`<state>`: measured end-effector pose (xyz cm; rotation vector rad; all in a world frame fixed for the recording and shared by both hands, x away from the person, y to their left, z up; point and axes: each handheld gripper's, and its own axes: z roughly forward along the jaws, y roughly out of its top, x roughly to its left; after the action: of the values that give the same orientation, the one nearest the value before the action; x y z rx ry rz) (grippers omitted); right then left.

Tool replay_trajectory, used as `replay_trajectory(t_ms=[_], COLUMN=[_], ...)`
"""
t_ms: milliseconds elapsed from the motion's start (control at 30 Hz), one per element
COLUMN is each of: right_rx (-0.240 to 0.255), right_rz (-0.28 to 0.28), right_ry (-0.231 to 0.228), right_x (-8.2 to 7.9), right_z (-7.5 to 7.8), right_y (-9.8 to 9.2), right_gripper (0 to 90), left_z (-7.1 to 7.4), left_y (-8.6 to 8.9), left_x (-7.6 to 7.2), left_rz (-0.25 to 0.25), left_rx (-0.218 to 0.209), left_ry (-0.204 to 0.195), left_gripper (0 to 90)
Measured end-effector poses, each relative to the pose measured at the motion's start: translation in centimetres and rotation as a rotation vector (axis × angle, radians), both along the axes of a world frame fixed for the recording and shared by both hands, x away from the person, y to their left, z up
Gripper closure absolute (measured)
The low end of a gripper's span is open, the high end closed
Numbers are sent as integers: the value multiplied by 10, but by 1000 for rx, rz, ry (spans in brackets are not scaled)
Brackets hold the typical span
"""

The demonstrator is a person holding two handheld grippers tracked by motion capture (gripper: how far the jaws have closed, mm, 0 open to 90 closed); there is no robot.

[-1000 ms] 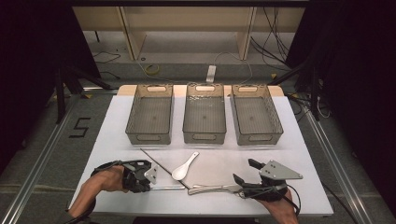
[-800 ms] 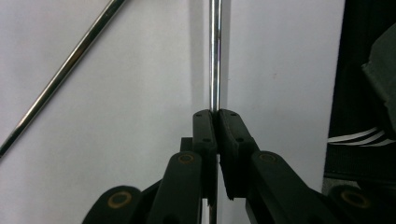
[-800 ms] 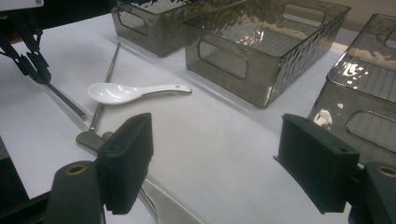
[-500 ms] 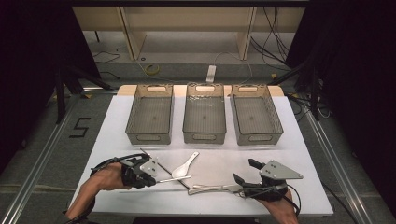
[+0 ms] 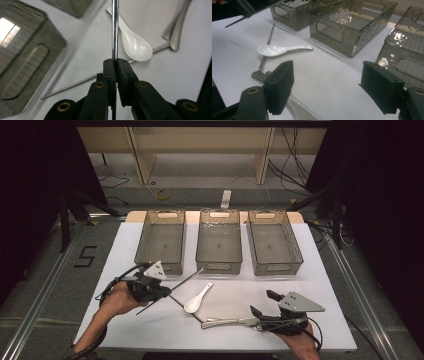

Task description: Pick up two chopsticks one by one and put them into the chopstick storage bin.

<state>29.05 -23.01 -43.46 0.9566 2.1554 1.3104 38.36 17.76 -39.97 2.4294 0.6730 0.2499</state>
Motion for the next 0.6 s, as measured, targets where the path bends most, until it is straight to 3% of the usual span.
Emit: replay_trajectory(t_ms=[100,133,300,600], right_rx=[-2,-1,4,13], right_rz=[2,2,-3,-10], right_ry=[1,1,2,-5], right_x=[0,0,0,0], right_z=[-1,-1,-1,0], right_y=[1,0,0,-1], right_gripper=[272,273,272,262], left_z=[7,13,22,39], left_y=[6,8,14,19], left_x=[10,15,27,52], left_rz=[71,118,178,265], left_rx=[-46,-61,-104,-130], left_ry=[-19,-40,-58,-99], left_gripper=[849,849,850,850])
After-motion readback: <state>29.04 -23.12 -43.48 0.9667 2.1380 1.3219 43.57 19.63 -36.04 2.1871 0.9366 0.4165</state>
